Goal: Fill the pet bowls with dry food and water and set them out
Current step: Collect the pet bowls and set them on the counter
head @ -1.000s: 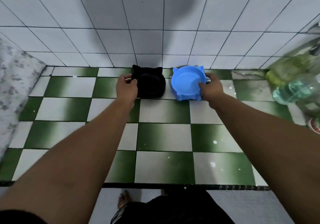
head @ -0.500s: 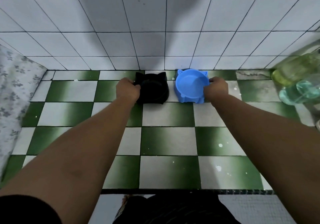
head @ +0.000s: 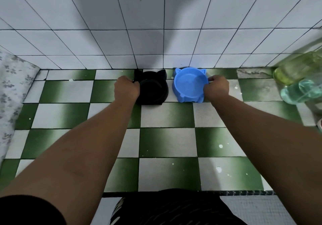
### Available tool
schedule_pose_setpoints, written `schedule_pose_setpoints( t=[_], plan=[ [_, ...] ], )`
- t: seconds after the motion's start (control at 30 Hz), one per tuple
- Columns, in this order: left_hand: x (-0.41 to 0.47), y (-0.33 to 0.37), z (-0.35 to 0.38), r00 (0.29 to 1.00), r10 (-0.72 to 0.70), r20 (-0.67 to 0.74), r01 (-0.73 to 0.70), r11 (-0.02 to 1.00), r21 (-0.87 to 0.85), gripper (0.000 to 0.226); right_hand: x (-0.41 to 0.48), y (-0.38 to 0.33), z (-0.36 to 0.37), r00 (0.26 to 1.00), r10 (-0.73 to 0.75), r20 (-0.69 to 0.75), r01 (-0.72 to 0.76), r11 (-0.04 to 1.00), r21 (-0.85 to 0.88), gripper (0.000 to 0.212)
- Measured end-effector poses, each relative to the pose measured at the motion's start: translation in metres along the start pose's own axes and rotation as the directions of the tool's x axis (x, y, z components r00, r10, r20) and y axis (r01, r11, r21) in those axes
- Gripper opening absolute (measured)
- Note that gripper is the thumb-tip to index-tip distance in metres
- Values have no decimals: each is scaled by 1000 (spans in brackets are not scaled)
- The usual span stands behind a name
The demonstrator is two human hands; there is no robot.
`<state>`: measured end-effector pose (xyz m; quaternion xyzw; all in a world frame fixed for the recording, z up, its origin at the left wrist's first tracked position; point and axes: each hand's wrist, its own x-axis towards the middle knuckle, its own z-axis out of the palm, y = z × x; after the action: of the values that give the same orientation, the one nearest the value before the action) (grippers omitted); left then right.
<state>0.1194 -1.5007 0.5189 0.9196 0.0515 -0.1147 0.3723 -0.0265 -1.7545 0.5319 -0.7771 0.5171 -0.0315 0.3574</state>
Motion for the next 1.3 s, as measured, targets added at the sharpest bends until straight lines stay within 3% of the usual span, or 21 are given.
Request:
schedule_pose_setpoints(
  t=[0.2,0.43,0.63,0.77,0.9,0.97,1.17,1.3],
  plan=[
    [-5,-1,-4,999,31,-9,-31,999,10,21,-4,6,-2,999,-29,27,29,999,13,43],
    [-29,5,-13,992,125,24,-124,992,-18,43,-19,7,-8,996,-62,58,56,993,102,55],
    [-74,-11,-20,964,258,71,-260,965,20,46,-54,3,-12,958,-283,-49,286,956,70,51],
    [-97,-23,-34,956,255,145,-260,965,17,48,-82,-20,-1,901,-435,4,434,900,23,45],
    [-113,-39,-61,953,282,115,-284,959,-2,46,-122,-39,20,854,-512,91,509,859,63,50],
    [-125,-53,-82,949,297,102,-297,955,-11,46,-148,-42,30,790,-601,121,601,798,46,48],
    [-169,-134,-174,963,265,-44,-267,963,-45,45,-251,-61,75,670,-693,266,700,709,84,46],
    [-216,-218,-247,976,159,-151,-174,981,-91,42,-355,-69,122,545,-769,334,781,610,133,44]
  ],
)
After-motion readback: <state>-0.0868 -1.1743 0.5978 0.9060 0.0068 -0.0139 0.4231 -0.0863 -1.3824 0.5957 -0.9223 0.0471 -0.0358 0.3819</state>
